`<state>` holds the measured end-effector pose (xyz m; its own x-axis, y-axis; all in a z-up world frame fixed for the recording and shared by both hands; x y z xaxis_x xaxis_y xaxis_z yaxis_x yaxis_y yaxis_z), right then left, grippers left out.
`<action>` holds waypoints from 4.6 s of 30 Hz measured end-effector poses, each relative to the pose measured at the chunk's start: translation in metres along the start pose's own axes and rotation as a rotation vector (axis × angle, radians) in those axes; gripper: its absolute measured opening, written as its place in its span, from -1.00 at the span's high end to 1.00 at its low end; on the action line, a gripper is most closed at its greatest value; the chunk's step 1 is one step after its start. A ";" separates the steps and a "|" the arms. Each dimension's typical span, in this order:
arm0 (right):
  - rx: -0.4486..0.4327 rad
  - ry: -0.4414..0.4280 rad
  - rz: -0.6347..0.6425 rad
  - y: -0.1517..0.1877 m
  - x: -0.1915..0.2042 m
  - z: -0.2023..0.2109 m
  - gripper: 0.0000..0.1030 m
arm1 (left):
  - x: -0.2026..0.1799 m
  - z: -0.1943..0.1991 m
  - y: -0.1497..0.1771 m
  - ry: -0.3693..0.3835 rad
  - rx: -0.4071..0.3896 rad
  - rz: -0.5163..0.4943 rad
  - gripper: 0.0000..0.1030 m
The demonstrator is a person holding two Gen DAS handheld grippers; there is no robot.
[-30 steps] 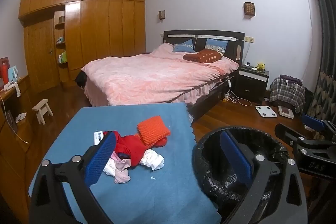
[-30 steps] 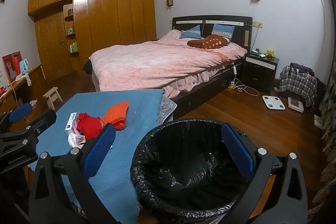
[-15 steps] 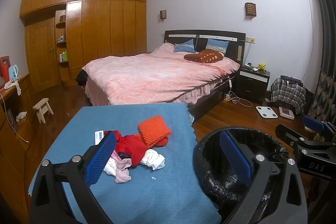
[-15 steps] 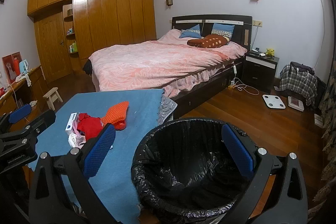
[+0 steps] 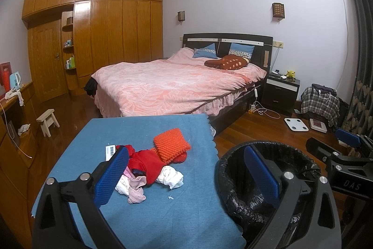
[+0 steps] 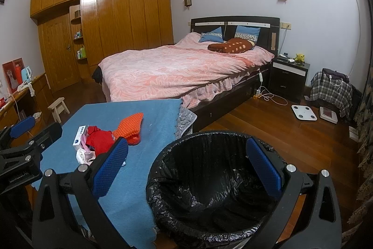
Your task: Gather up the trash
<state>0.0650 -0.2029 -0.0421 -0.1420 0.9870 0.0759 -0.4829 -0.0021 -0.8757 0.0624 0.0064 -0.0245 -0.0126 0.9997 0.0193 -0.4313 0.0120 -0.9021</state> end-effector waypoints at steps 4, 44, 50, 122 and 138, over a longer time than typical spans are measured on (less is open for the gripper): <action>0.001 0.000 -0.001 0.000 0.000 0.000 -0.91 | 0.001 0.001 -0.001 0.000 -0.001 0.000 -0.88; 0.003 -0.003 -0.001 -0.001 0.004 -0.002 -0.91 | 0.001 0.000 0.000 -0.001 0.001 0.001 -0.88; 0.006 -0.004 0.000 0.001 0.010 -0.007 -0.91 | 0.001 0.000 0.002 -0.003 0.002 0.005 -0.88; 0.411 -0.339 0.201 0.113 0.201 -0.250 0.08 | 0.177 -0.159 0.129 -0.169 0.321 0.113 -0.36; 0.386 -0.301 0.172 0.105 0.182 -0.233 0.10 | 0.161 -0.167 0.139 -0.047 0.350 0.159 0.72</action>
<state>0.1904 0.0139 -0.2312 -0.4619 0.8774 0.1297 -0.7063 -0.2754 -0.6521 0.1508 0.1719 -0.2189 -0.1416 0.9865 -0.0822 -0.7022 -0.1587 -0.6941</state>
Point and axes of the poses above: each gripper's, at about its wrist camera, not at the fingertips, and z roughly against the way its jaws point, x to its left, y to its underside, the point moved 7 cm from there along -z, roughly the way its jaws point, and after that the axes turned 1 degree about -y, right-handed, at the moved point
